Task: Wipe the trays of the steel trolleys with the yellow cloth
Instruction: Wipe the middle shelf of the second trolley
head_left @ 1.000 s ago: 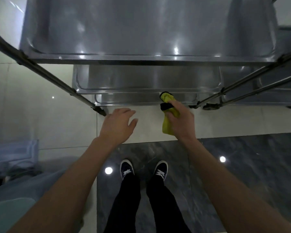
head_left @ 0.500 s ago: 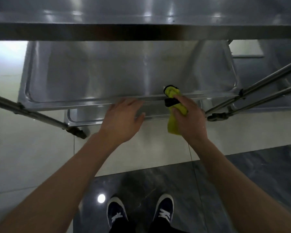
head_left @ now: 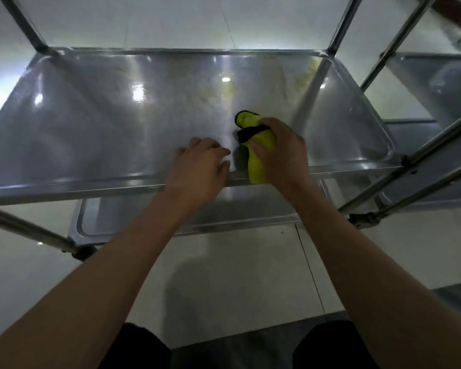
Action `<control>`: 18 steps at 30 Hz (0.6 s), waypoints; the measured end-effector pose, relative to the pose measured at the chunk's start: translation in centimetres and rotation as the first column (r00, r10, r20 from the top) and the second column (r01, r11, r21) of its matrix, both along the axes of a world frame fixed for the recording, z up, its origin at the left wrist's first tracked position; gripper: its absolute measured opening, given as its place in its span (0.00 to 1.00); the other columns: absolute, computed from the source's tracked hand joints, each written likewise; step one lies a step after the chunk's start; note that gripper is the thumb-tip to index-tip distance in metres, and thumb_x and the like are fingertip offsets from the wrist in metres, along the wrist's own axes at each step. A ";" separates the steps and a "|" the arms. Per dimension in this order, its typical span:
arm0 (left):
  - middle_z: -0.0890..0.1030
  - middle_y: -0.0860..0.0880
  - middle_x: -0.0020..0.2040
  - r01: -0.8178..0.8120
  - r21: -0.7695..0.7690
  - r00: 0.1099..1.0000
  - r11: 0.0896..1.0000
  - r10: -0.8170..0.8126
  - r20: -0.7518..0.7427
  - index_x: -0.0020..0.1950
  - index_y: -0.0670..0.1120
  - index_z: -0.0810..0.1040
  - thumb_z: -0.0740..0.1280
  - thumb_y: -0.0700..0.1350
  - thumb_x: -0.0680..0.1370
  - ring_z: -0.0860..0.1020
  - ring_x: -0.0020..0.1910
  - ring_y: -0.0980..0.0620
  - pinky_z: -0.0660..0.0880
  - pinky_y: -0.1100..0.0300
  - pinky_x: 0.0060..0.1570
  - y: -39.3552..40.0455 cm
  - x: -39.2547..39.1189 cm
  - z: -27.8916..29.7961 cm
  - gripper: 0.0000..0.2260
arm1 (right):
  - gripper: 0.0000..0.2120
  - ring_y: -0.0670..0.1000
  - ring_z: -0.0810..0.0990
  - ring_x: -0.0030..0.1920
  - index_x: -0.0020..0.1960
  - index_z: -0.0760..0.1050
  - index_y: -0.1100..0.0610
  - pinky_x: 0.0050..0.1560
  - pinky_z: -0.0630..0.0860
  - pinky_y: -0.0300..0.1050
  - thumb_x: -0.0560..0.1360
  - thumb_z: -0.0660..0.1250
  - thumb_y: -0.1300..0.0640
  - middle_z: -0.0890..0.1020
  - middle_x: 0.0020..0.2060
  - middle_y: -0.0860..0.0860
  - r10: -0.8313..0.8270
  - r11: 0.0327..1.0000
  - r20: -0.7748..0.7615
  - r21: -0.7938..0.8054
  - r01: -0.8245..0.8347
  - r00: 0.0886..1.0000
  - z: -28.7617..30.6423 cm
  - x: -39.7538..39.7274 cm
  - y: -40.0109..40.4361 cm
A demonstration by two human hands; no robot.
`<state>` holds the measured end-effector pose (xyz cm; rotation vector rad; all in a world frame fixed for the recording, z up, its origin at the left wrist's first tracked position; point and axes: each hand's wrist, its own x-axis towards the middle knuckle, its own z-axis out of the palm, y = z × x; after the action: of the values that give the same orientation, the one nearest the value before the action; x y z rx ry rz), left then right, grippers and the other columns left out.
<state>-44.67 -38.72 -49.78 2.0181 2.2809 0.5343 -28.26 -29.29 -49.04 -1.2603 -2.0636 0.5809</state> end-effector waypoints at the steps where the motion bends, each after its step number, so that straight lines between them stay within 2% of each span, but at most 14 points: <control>1: 0.80 0.50 0.59 -0.007 0.038 1.000 0.999 0.007 -0.018 0.58 0.51 0.84 0.64 0.49 0.80 0.73 0.61 0.43 0.68 0.47 0.56 0.3 -0.1 -0.7 0.12 | 0.17 0.56 0.79 0.59 0.65 0.77 0.53 0.60 0.74 0.50 0.77 0.68 0.53 0.81 0.61 0.52 0.027 0.999 0.056 0.026 -0.028 0.998 -0.5 -0.8 1.0; 3: 0.81 0.49 0.53 -0.032 0.117 0.999 0.993 0.036 -0.038 0.50 0.49 0.86 0.66 0.48 0.79 0.74 0.58 0.43 0.67 0.47 0.57 0.6 0.0 -1.9 0.10 | 0.18 0.57 0.74 0.66 0.68 0.75 0.53 0.66 0.68 0.54 0.81 0.61 0.51 0.79 0.65 0.54 0.070 0.995 0.251 0.053 -0.086 0.965 -1.7 -2.1 2.0; 5: 0.81 0.49 0.50 -0.052 0.162 0.998 0.985 0.058 -0.034 0.47 0.48 0.86 0.67 0.47 0.78 0.74 0.58 0.43 0.67 0.45 0.58 0.6 0.4 -2.5 0.09 | 0.18 0.58 0.72 0.68 0.68 0.74 0.52 0.67 0.64 0.56 0.82 0.55 0.50 0.78 0.65 0.54 0.068 0.993 0.345 0.065 -0.096 0.936 -2.6 -2.5 2.1; 10: 0.81 0.48 0.47 -0.069 0.114 0.991 0.991 0.081 -0.103 0.45 0.48 0.85 0.65 0.46 0.79 0.73 0.57 0.42 0.61 0.48 0.56 0.5 1.2 -1.5 0.10 | 0.20 0.55 0.64 0.76 0.72 0.71 0.51 0.70 0.60 0.56 0.84 0.52 0.51 0.74 0.71 0.50 0.080 0.993 0.383 0.051 -0.108 0.920 -2.6 -2.4 1.9; 15: 0.80 0.49 0.47 -0.104 0.075 0.988 0.992 0.111 -0.107 0.48 0.49 0.84 0.62 0.46 0.81 0.73 0.56 0.44 0.60 0.50 0.55 0.2 1.9 -1.5 0.11 | 0.20 0.55 0.64 0.75 0.73 0.70 0.51 0.70 0.60 0.57 0.83 0.51 0.51 0.73 0.72 0.50 0.072 0.994 0.390 0.049 -0.099 0.918 -2.8 -2.7 2.0; 18: 0.80 0.49 0.46 -0.115 0.055 0.988 0.992 0.119 -0.096 0.45 0.49 0.83 0.60 0.47 0.81 0.74 0.53 0.44 0.62 0.50 0.53 0.2 1.7 -1.1 0.12 | 0.21 0.56 0.62 0.76 0.73 0.69 0.51 0.71 0.57 0.59 0.83 0.51 0.52 0.70 0.74 0.50 0.124 0.990 0.411 0.011 -0.141 0.903 -2.4 -3.4 1.6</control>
<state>-42.99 -38.56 -50.90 1.9843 2.4803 0.5143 -31.62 -27.72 -51.41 -1.3105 -2.5103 0.3490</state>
